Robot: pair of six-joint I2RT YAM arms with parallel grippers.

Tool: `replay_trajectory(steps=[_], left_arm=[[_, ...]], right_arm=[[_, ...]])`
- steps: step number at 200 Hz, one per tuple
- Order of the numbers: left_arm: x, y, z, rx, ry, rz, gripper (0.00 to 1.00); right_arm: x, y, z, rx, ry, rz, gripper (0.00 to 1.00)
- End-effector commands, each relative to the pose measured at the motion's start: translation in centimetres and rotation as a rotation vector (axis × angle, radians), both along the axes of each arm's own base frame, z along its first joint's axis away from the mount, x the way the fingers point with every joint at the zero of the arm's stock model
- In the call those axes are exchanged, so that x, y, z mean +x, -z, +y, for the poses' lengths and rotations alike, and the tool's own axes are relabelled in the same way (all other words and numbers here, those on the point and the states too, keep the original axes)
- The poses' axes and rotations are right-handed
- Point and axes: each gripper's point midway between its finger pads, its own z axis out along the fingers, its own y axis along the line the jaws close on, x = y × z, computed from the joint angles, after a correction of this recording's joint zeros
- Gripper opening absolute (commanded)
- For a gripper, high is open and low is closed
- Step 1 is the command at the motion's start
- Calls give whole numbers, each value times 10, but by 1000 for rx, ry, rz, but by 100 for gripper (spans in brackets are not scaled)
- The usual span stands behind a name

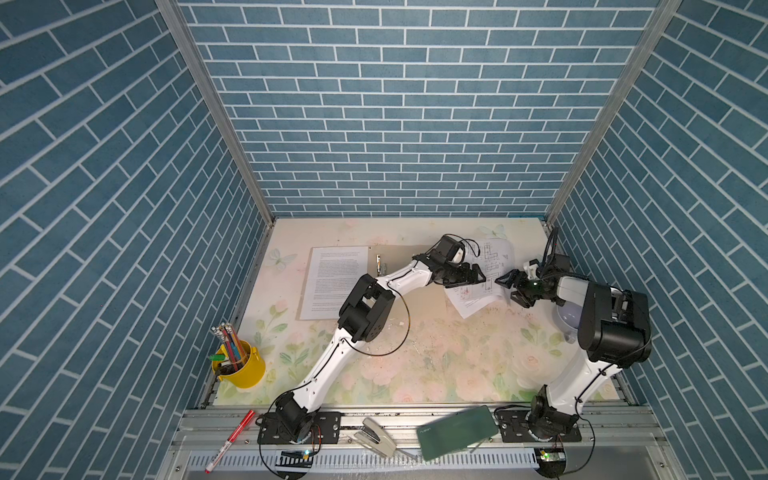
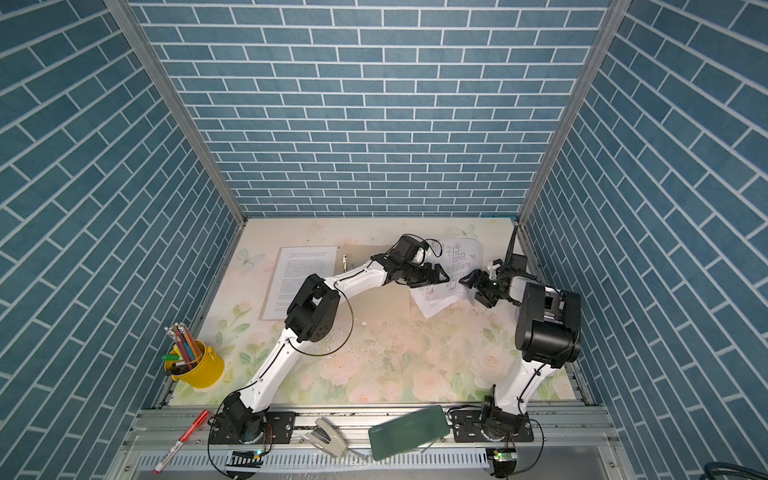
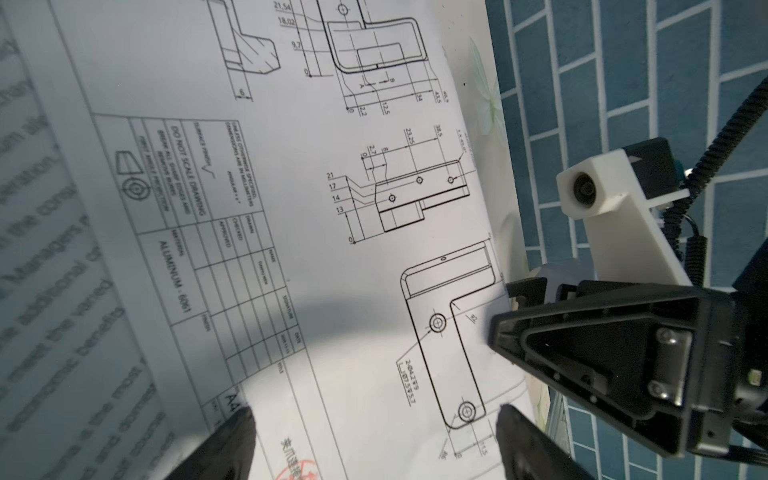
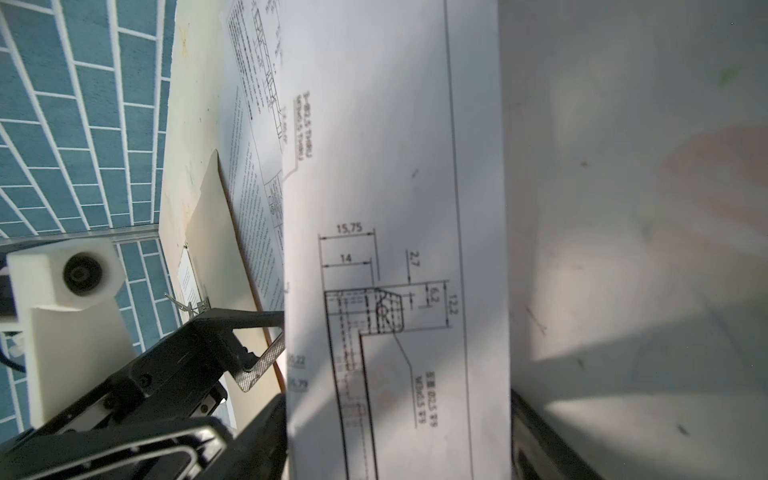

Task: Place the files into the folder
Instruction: 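Pinch the drawing sheet with the left gripper while the right gripper closes nearby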

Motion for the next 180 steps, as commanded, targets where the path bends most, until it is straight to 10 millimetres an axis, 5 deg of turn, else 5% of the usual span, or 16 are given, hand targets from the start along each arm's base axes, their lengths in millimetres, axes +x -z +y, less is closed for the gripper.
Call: replay_trajectory(steps=[1,180], left_arm=[[-12,35,15,91,-5,67,92],[-17,38,21,98,-5,74,91]], right_arm=[[-11,-6,3,1,0,29,78],[-27,-29,-2,-16,20,44,77]])
